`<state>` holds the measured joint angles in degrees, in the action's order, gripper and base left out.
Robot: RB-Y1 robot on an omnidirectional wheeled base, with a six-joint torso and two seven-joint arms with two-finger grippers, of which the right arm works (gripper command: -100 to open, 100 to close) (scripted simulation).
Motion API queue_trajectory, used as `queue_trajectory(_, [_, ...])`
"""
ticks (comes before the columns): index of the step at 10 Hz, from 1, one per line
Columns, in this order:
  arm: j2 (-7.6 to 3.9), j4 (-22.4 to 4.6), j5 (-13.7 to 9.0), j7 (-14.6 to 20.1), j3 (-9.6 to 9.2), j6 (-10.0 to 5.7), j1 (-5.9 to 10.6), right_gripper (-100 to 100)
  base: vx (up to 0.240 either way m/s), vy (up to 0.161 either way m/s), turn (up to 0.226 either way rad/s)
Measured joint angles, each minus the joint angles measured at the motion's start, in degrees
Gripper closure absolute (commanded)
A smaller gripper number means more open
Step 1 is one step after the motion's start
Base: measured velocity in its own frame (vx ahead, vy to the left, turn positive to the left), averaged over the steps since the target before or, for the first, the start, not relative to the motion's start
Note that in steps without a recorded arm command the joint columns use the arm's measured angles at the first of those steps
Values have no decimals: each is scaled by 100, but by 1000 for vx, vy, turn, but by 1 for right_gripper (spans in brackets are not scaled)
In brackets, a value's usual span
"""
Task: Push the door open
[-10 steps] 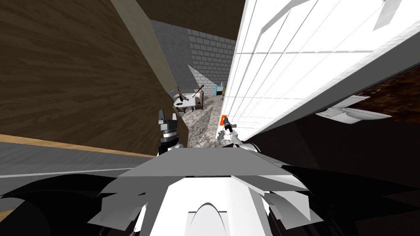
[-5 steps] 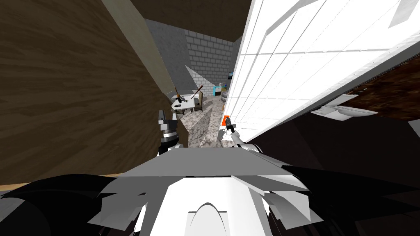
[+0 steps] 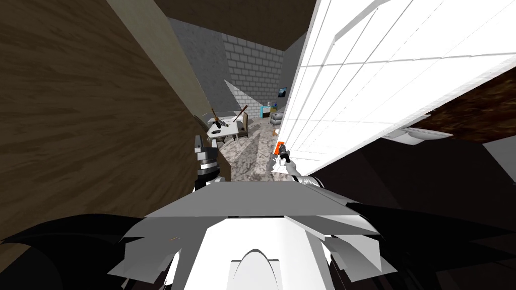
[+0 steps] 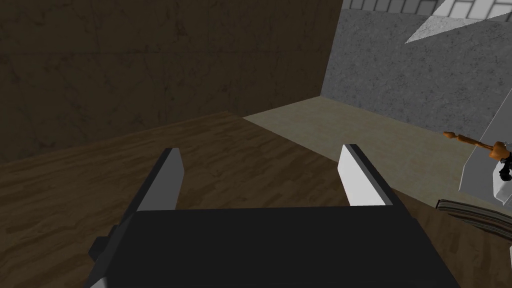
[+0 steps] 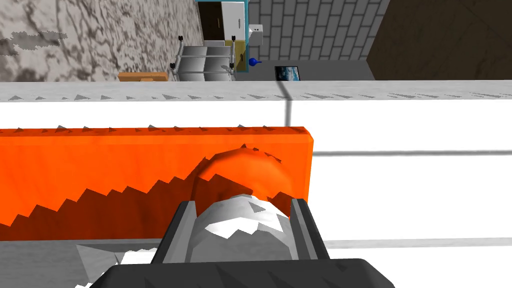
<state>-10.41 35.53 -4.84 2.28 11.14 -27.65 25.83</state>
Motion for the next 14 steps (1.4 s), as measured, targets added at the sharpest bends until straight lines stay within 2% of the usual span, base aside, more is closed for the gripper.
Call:
queue_trajectory(1, [9,293,-12,-36,61,112,-156,100,112,82,-48])
queue_trajectory(2, [-37,200,-27,-36,94,117,-92,100,141,68,-44])
queue_trajectory(4, [-52,136,-45,-66,161,85,-71,100,105,30,-56])
queue_trajectory(6, [3,101,-65,-145,219,88,-93,100,195,31,-77])
queue_trajectory(9, [57,24,-124,-297,361,42,-17,100,193,52,-105])
queue_trajectory(10, [72,4,-149,-373,436,16,21,100,194,94,-140])
queue_trajectory(12, [127,95,-198,-536,577,68,5,100,187,70,-128])
queue_trajectory(14, [162,8,-243,-667,695,40,48,100,189,75,-98])
